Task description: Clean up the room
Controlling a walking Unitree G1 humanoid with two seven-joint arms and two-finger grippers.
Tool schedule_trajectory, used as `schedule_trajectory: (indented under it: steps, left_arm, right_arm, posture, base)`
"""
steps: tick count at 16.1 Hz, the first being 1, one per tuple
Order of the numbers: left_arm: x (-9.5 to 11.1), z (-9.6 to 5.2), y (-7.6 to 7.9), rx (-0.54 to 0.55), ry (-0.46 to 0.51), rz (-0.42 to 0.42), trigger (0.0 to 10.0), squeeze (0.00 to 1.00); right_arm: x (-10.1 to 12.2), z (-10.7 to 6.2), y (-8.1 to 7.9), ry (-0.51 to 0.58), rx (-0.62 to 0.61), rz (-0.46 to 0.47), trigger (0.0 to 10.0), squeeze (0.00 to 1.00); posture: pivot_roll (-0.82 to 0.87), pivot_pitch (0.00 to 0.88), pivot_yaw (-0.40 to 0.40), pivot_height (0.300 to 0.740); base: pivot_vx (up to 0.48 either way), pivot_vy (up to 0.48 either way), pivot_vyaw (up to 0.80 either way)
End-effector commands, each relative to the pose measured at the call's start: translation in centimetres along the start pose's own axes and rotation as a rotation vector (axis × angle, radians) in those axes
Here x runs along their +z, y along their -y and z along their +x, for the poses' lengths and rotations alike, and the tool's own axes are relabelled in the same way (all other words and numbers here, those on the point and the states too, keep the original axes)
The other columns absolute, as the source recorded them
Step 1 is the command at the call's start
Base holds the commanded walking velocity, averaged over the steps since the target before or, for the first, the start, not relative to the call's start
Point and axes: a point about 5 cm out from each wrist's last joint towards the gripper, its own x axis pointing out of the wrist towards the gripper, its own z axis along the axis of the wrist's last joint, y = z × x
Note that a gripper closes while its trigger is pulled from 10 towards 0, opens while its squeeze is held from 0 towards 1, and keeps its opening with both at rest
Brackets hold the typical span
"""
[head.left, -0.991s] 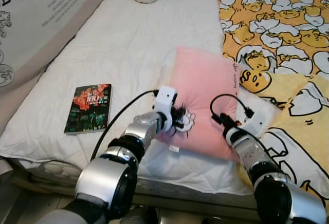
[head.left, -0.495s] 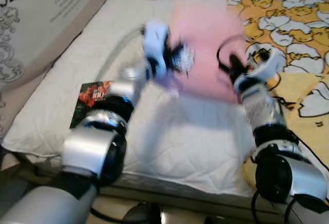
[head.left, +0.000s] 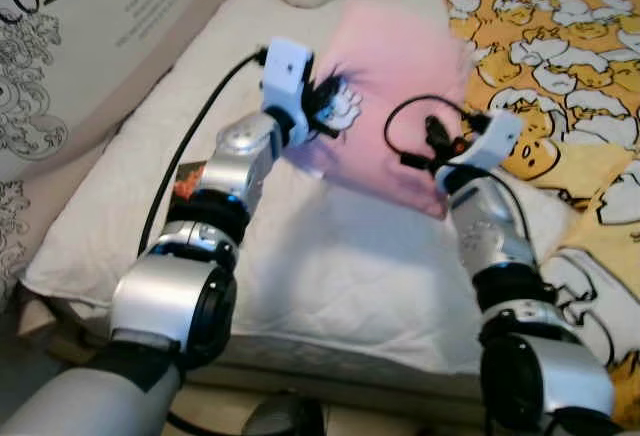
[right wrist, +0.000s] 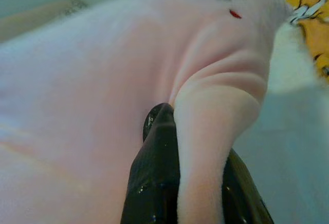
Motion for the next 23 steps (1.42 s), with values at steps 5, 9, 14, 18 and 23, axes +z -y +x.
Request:
schedule_trajectory:
  steps: [5, 9, 14, 18, 23]
  left_arm:
    - [2.0, -0.1, -1.4, 0.100, 0.076, 0.031, 10.0, 0.00]
    - [1.5, 0.1, -1.0, 0.108, 0.056, 0.028, 10.0, 0.00]
    - [0.7, 0.2, -0.6, 0.122, 0.029, 0.023, 10.0, 0.00]
    - [0.1, 0.2, -0.2, 0.163, 0.016, 0.032, 10.0, 0.00]
    - [-1.8, 0.1, 1.0, 0.230, -0.011, 0.039, 10.0, 0.00]
  right_arm:
    - [1.2, -0.4, 1.4, 0.048, -0.050, -0.023, 10.0, 0.00]
    - [1.1, -0.7, 1.5, 0.049, -0.044, -0.029, 10.0, 0.00]
    - [0.3, -1.2, 1.9, 0.004, -0.042, -0.065, 10.0, 0.00]
    - [-0.7, -1.6, 2.2, -0.058, -0.041, -0.102, 10.0, 0.00]
    - [-1.3, -1.7, 1.9, -0.089, 0.004, -0.138, 10.0, 0.00]
  posture:
    - [0.01, 0.000, 0.079, 0.740]
    - [0.00, 0.000, 0.080, 0.740]
    - [0.00, 0.000, 0.077, 0.740]
    - [0.00, 0.000, 0.068, 0.740]
    - [0.01, 0.000, 0.057, 0.740]
  base:
    - [0.000, 0.466, 0.00]
    - [0.000, 0.469, 0.00]
    - [0.000, 0.469, 0.19]
    - [0.000, 0.000, 0.00]
    - [0.000, 0.000, 0.39]
